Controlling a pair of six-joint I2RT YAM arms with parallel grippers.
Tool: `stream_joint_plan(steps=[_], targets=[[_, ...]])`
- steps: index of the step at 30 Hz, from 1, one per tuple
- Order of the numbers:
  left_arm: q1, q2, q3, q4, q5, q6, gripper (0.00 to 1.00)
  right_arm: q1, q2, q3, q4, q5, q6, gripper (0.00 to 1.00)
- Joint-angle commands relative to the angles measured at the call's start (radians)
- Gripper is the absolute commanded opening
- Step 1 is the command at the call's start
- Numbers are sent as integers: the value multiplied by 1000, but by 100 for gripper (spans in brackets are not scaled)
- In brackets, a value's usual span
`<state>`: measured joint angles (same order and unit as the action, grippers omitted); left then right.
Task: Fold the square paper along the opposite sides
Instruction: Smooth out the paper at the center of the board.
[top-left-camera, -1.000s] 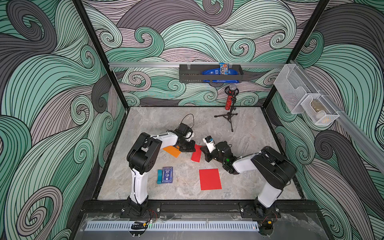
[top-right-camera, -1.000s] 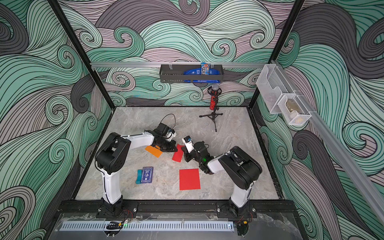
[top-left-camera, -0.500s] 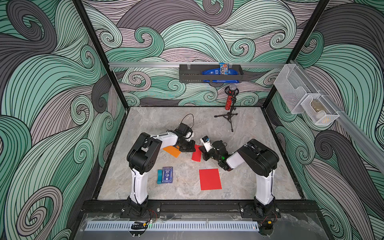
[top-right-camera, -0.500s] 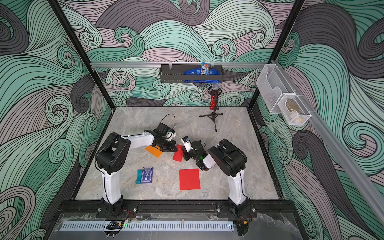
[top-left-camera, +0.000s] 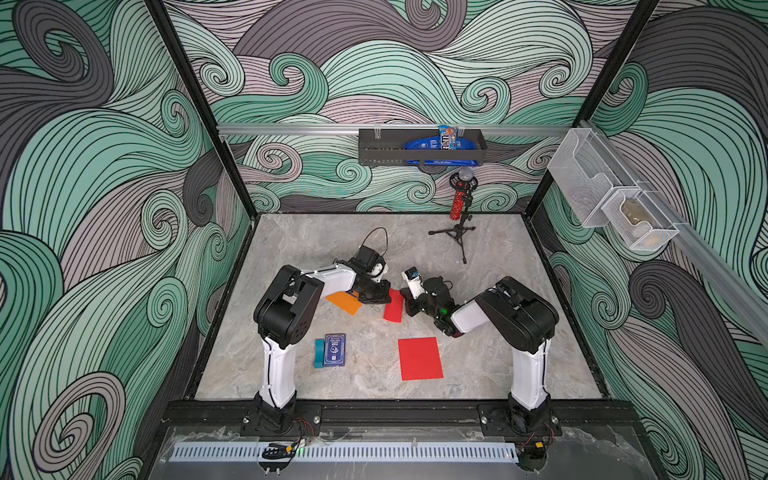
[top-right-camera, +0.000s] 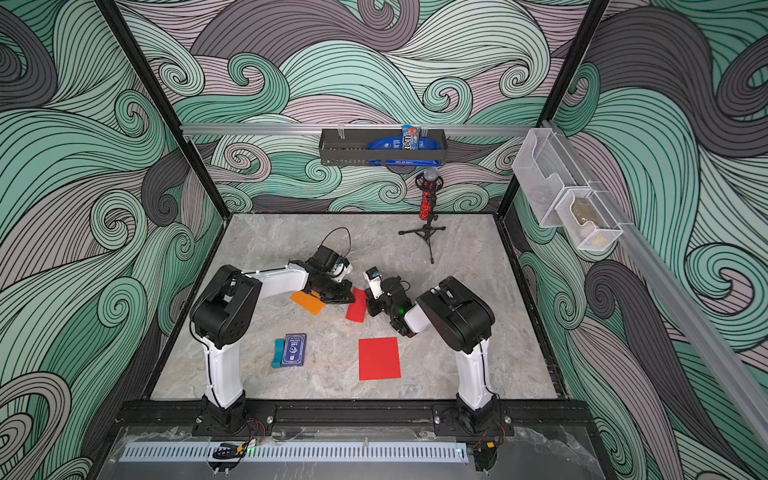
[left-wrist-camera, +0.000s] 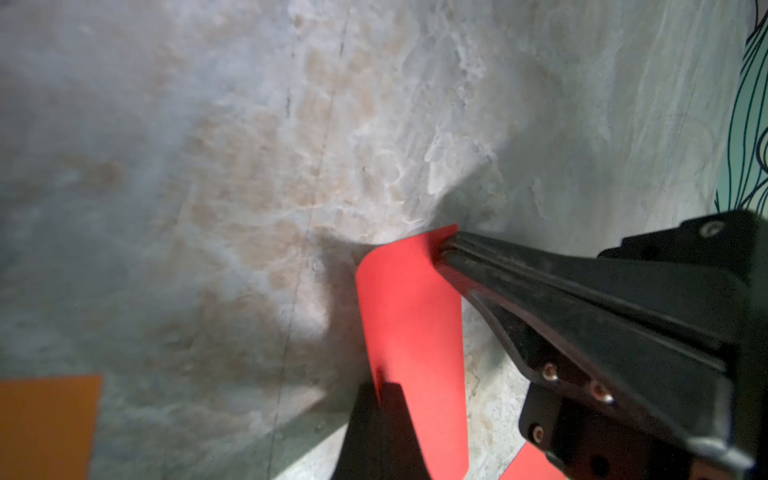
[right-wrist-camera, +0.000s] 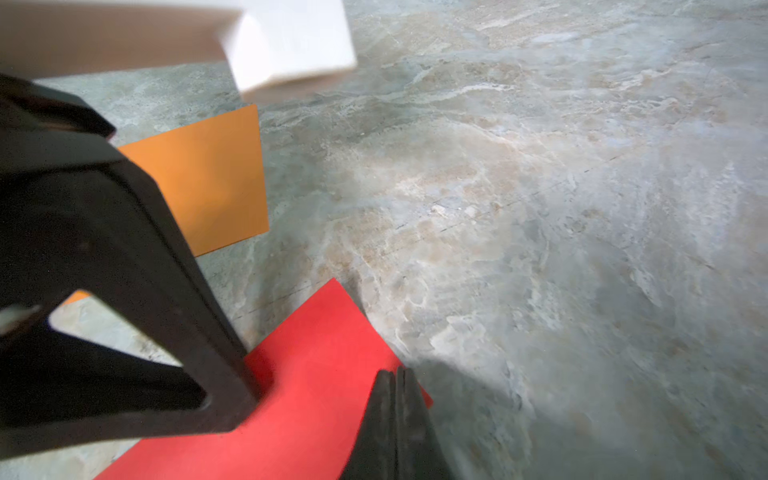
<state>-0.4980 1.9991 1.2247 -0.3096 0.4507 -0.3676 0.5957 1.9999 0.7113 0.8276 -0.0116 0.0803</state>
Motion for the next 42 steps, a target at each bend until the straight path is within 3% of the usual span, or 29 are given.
stream_joint_plan(steps=[1,13,15,17,21,33,42], targets=[[11,39,-29,-77,-97,2,0,-23,7,0,-104,60,12,5],[11,42,-25,-81,-110,0,0,-61,-32,-5,-131,50,35,5],[10,42,-24,-82,-112,-1,0,-58,-75,-14,-122,-49,14,11],[11,41,-25,-81,-109,1,0,-25,-139,-90,3,-110,18,15],[11,43,-23,-80,-102,0,0,61,-197,-191,146,-87,-37,15],[11,44,-20,-80,-123,-2,0,132,-87,-136,-28,-40,-131,13],[12,54,-24,-82,-137,-4,0,181,-115,-214,-53,6,-111,12]])
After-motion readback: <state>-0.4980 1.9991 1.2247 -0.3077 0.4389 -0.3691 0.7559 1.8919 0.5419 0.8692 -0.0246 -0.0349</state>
